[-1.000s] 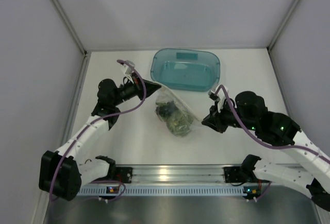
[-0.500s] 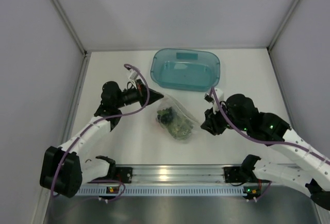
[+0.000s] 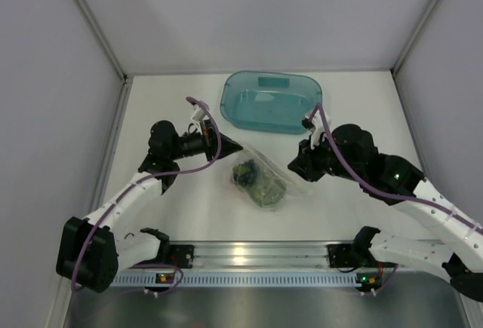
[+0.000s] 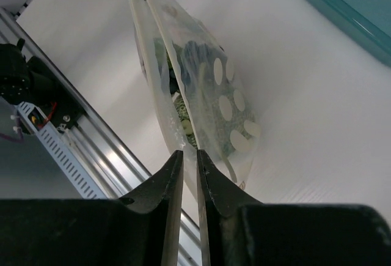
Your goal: Open the zip-top bag and remove the fake food
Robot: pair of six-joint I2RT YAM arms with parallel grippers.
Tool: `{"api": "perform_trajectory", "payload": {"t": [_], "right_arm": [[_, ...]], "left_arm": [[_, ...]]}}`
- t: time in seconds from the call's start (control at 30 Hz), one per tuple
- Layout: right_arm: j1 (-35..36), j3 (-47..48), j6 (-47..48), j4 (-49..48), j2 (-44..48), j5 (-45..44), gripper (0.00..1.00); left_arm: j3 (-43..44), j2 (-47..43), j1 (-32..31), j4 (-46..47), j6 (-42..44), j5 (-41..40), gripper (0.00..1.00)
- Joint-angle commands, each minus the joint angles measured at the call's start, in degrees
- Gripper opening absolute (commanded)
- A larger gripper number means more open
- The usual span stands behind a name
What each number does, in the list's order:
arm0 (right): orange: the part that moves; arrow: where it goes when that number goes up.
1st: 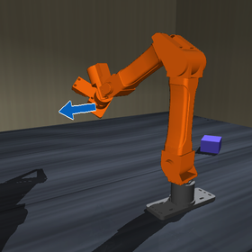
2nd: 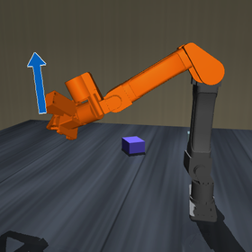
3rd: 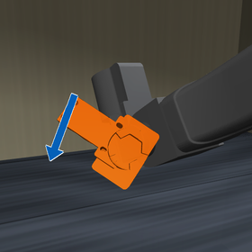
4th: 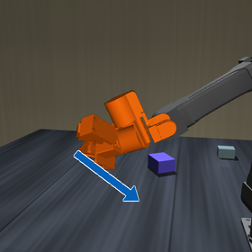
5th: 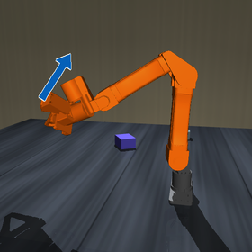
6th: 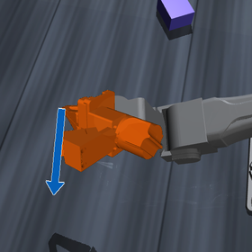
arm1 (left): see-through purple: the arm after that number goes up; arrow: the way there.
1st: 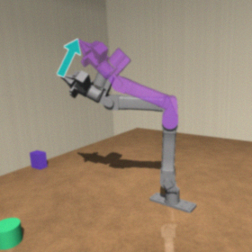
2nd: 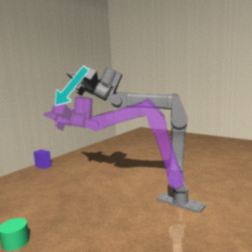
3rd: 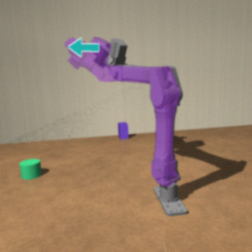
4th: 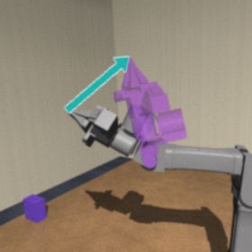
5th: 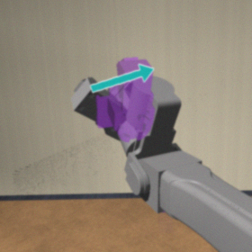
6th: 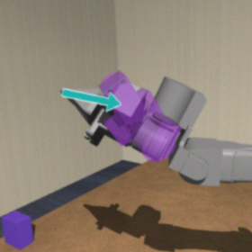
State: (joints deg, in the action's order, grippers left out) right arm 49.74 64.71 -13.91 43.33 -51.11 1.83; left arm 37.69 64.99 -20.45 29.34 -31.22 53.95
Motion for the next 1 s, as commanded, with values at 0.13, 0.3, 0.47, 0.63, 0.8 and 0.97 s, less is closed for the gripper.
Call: {"api": "perform_trajectory", "payload": {"t": [0.13, 0.3, 0.47, 0.63, 0.8, 0.97], "right_arm": [[0.9, 2.9, -4.8, -8.1, -4.2, 5.9, 0.09], [0.9, 2.8, -3.5, -9.1, -6.5, 5.9, 0.04], [1.0, 1.9, -2.8, -9.7, -8.2, 5.9, 0.04], [1.0, -0.2, -1.8, -9.1, -9.7, 1.7, 0.04], [1.0, -2.1, -1.1, -9.1, -10.4, 0.1, 0.03], [1.3, -4.0, -0.1, -9.9, -9.9, 3.3, 0.13]], "left_arm": [[-0.4, -1.5, -0.4, 4.4, -0.2, 0.8, 0.0], [-1.1, -1.9, -0.8, 4.4, -0.4, 1.0, 0.0], [-1.0, -2.4, -0.9, 4.4, -0.7, 1.2, 0.0], [-1.1, -2.9, -1.0, 4.4, -0.8, 1.7, 0.0], [-1.0, -2.8, -1.3, 4.4, -0.8, 2.0, 0.0], [-0.3, -2.4, -1.3, 4.4, -1.5, 1.9, 0.0]]}}
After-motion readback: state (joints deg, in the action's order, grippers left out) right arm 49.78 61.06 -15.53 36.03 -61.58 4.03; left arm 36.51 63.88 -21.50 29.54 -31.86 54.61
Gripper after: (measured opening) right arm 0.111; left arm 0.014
